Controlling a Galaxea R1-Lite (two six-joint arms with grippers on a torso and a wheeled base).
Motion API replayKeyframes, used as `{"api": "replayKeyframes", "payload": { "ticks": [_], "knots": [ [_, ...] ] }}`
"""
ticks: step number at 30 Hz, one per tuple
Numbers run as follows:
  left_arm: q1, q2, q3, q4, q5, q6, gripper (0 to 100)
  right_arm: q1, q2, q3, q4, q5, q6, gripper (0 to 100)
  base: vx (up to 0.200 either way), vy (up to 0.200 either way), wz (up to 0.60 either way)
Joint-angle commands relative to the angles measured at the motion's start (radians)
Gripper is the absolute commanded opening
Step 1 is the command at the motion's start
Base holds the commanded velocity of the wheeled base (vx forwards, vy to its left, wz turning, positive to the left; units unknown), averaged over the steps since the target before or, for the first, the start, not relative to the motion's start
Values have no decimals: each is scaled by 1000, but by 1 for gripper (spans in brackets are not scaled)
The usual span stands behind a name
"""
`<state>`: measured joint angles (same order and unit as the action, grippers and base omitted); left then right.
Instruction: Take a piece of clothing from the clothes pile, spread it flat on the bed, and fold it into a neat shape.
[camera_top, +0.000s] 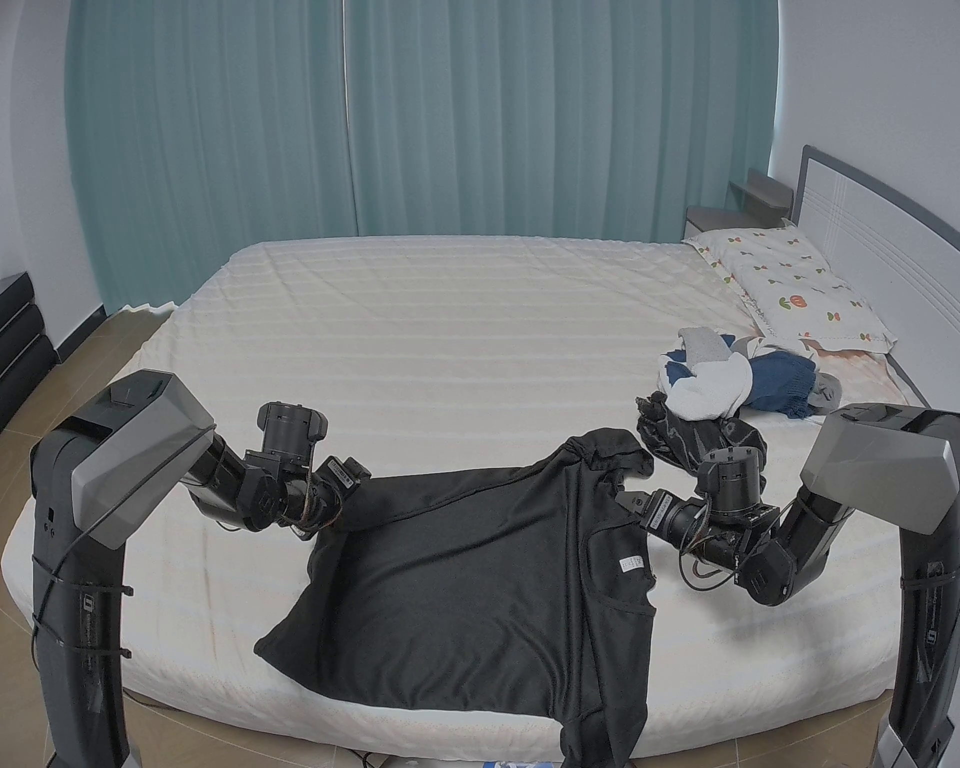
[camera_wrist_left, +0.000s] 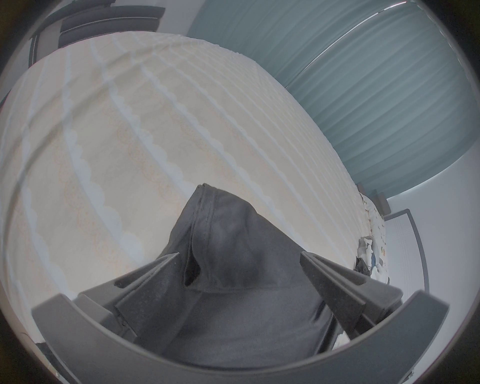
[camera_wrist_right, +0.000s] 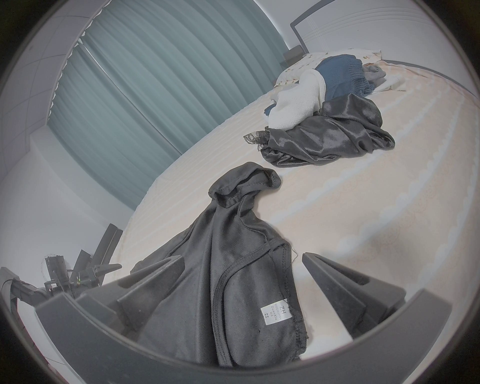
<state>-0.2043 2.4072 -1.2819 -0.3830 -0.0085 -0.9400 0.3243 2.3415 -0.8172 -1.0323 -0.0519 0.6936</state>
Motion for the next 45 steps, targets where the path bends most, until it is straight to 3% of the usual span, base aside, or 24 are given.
{"api": "replayKeyframes", "payload": {
  "ticks": [1,8,9,14,20,28,35,36,41,45],
  "knots": [
    [-6,41,-33,1,2,3,100,4,13,0,-2,0,0,100,0,0,0],
    [-14,75,-100,12,4,4,100,1,18,0,-2,0,0,100,0,0,0],
    [-17,78,-100,10,4,6,0,1,18,0,-2,-2,-2,100,0,0,0],
    [-17,84,-96,12,27,84,0,1,19,-2,0,-2,-3,100,0,0,0],
    [-9,81,-116,12,74,110,0,-2,30,-7,-2,-2,-3,100,0,0,0],
    [51,85,-243,12,96,104,0,-7,29,-11,-5,-3,0,100,0,0,0],
    [69,75,-197,59,67,109,0,-8,30,-7,-5,-6,-2,100,0,0,0],
    [69,72,-188,59,55,109,100,-7,30,-7,-5,-6,-2,100,0,0,0],
    [60,29,-117,53,-34,109,100,-4,29,0,-5,-6,0,100,0,0,0],
    [43,10,-94,56,-44,107,100,-5,29,0,-5,-8,-2,100,0,0,0]
  ]
}}
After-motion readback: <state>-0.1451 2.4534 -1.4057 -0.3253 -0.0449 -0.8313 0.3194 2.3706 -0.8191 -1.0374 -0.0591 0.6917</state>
